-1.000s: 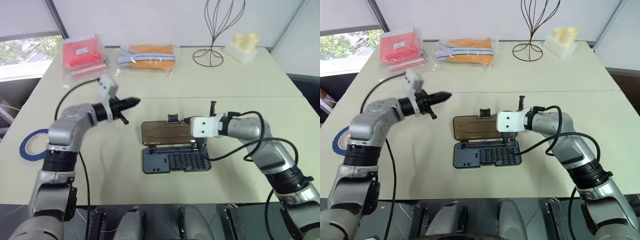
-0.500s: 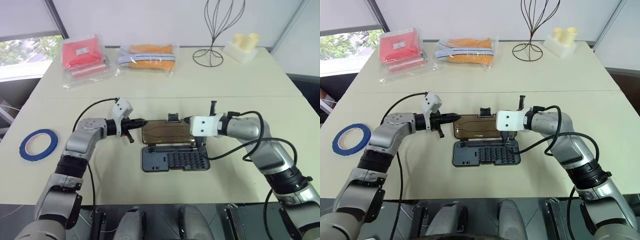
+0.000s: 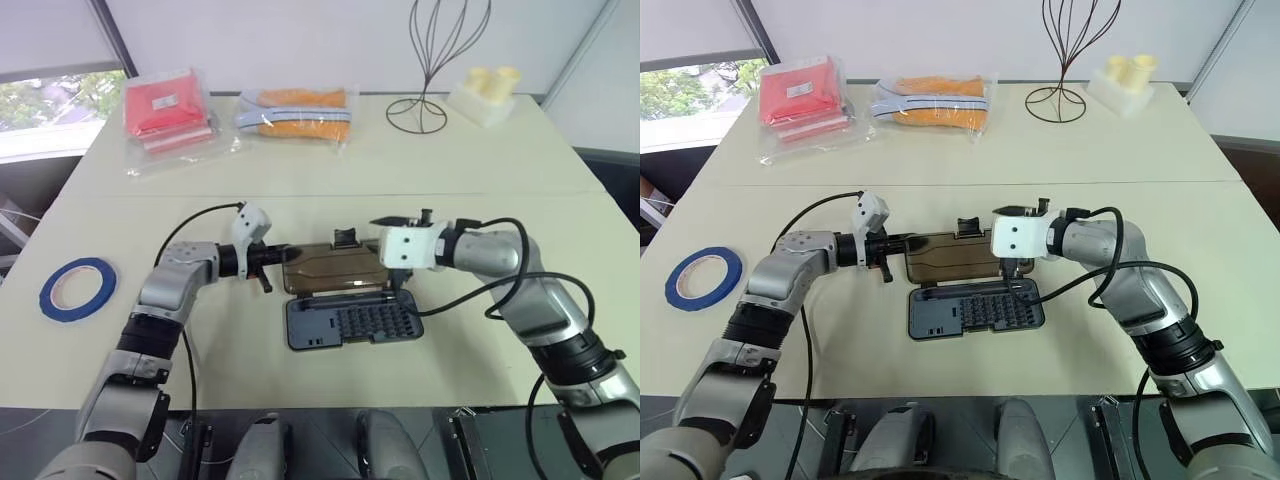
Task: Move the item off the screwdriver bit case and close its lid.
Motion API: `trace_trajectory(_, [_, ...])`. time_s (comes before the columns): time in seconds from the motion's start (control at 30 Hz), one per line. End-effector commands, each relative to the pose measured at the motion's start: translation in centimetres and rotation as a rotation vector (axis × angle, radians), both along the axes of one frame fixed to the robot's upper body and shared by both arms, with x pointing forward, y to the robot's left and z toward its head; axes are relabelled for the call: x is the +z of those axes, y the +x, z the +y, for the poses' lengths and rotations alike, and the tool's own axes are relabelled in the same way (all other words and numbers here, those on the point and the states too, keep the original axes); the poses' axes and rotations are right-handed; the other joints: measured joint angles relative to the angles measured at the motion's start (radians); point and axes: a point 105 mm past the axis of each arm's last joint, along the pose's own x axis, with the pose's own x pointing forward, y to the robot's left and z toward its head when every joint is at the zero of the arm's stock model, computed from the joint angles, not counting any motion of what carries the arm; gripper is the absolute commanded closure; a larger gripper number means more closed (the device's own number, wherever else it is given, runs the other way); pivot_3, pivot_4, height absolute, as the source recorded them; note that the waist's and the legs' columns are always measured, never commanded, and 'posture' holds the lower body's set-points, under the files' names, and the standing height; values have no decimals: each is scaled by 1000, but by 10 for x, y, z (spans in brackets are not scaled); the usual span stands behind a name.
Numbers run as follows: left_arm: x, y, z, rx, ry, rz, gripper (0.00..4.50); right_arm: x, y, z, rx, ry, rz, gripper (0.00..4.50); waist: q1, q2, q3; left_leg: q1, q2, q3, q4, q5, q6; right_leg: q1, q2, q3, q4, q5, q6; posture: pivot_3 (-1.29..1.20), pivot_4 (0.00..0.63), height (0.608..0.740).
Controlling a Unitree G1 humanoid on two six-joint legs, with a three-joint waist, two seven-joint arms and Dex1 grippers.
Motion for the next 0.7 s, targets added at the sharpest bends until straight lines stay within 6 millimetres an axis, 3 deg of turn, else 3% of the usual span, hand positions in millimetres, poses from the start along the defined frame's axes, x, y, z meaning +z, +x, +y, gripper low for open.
trace_trajectory(0.03, [11, 0, -4, -27, -15, -48, 4500, 32, -2, -3, -4, 34, -74, 1135, 0, 0, 0, 0, 0, 0, 0, 0, 0, 0, 0, 0, 0, 0, 0, 0, 150, 740])
trace_trajectory(0.33, [21, -7, -9, -90, -22, -62, 4500, 66, -24, -20, -21, 200, 107, 1135, 2, 0, 0, -1, 0, -1, 0, 0, 0, 0, 0, 0, 0, 0, 0, 0, 150, 740])
trace_trajectory(0.5, [30, -14, -11, -140, -30, -70, 4500, 64, -45, -26, -15, 239, 245, 1135, 4, 0, 0, -1, 0, -1, 0, 0, 0, 0, 0, 0, 0, 0, 0, 0, 150, 740])
trace_trajectory(0.7, [31, -14, -15, -155, -26, -77, 4500, 61, -44, -28, -41, 247, 250, 1135, 2, 0, 0, -1, 0, -1, 0, 0, 1, 0, 0, 0, 0, 0, 0, 0, 150, 740])
